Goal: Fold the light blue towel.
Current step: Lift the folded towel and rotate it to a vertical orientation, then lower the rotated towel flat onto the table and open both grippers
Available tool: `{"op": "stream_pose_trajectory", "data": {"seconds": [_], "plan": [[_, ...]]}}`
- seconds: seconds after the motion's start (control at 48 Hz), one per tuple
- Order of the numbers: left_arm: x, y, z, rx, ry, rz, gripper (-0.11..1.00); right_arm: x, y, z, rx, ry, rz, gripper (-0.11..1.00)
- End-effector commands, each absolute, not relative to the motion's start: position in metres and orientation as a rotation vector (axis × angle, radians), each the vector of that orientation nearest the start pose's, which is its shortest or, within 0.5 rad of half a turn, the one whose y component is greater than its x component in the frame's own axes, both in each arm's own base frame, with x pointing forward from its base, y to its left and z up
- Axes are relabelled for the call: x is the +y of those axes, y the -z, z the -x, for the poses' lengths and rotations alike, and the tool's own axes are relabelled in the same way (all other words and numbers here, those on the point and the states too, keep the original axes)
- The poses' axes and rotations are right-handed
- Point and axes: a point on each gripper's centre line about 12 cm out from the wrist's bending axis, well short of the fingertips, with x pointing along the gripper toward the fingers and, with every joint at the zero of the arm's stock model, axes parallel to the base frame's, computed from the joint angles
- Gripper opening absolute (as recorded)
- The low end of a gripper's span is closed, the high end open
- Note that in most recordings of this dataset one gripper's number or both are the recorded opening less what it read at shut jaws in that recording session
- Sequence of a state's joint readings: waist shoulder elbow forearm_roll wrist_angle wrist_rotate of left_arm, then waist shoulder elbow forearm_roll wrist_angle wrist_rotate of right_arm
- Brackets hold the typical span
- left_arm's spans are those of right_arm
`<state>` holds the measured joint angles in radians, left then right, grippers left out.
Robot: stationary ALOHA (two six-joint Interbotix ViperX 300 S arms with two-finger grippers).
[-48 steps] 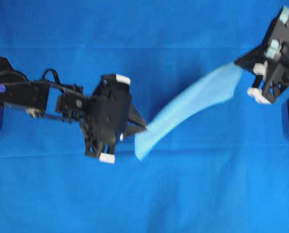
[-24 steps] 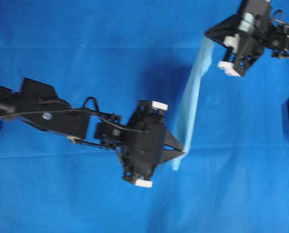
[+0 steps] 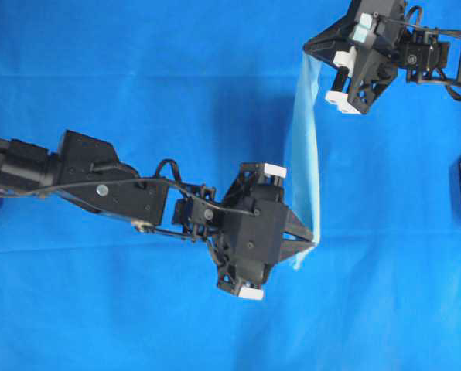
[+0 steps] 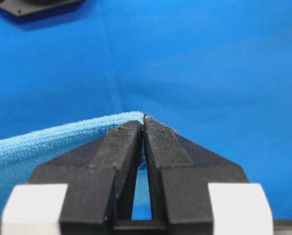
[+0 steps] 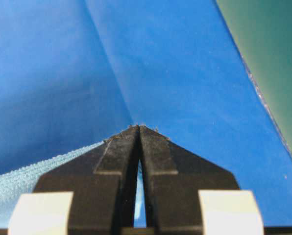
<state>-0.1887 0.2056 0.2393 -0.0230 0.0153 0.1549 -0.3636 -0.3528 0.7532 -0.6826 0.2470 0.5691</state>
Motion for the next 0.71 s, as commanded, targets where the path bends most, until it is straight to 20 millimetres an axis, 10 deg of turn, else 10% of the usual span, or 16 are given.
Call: {"op": "stream_pose_trajectory", "data": {"seconds": [0.0,0.416,0.687], "plan": [[-0.111,-0.247,-0.493,0.365,0.243,-0.175,0.03,-0.141,-0.257,-0.286,0.601,0.517,0.031,0.0],[-0.114,-0.239,-0.551,0.293,0.228,-0.207,0.03,-0.129,-0.255,-0.235,0.641,0.595,0.016,0.0],[-0.109,-0.231,-0.552,0.32,0.217,-0.183,0.03,-0.13,-0.236,-0.242,0.701,0.578,0.008,0.0]]}}
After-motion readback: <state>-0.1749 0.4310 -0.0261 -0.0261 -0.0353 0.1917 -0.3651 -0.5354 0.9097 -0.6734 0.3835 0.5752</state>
